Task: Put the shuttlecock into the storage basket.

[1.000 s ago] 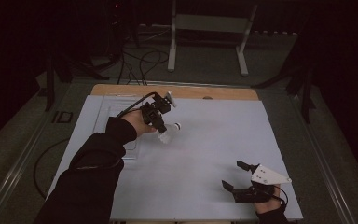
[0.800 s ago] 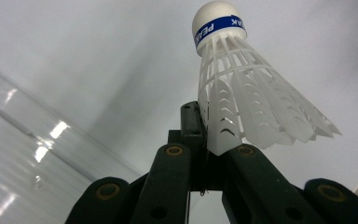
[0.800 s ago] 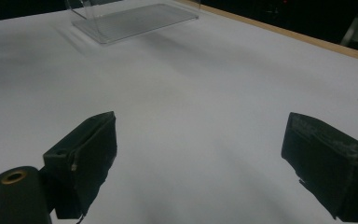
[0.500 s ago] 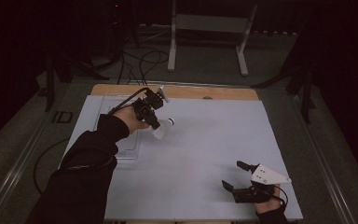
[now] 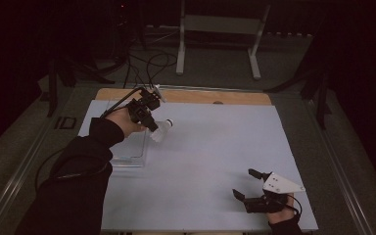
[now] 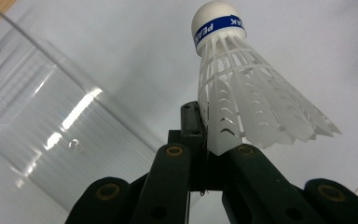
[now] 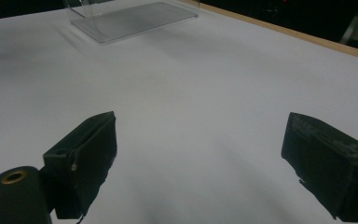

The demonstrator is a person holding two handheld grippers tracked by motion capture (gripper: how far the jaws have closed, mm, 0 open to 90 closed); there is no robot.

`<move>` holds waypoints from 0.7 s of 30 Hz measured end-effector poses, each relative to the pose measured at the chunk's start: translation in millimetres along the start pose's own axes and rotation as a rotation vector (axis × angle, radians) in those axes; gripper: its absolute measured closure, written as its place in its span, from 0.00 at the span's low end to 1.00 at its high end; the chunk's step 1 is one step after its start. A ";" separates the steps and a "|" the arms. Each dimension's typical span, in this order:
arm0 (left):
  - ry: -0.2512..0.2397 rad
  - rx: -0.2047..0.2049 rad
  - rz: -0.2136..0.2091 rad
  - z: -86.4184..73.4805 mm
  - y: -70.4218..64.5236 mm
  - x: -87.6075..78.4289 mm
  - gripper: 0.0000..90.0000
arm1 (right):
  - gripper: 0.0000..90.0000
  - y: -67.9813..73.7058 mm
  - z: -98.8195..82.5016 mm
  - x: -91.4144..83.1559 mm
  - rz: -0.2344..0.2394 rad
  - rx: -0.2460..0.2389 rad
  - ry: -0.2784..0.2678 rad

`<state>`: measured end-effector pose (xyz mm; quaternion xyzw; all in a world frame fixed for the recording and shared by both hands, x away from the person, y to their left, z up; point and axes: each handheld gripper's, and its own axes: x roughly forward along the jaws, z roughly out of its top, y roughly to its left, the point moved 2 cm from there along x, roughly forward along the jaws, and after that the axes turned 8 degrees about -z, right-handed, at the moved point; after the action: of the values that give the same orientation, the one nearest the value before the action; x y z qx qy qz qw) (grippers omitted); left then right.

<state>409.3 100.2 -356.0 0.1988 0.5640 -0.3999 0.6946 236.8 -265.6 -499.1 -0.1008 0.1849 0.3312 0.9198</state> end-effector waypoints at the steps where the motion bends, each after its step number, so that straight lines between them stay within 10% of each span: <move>1: -0.003 -0.006 0.003 -0.9 0.7 -1.0 1.00 | 0.12 0.0 0.0 0.0 -0.001 0.000 0.000; 21: -0.021 -0.093 0.060 -30.5 31.2 -21.6 1.00 | 0.12 -0.2 -0.6 0.6 -0.001 0.005 0.005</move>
<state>413.6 148.4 -349.8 0.1789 0.5686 -0.3545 0.7205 237.2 -265.5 -499.9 -0.0991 0.1879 0.3302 0.9197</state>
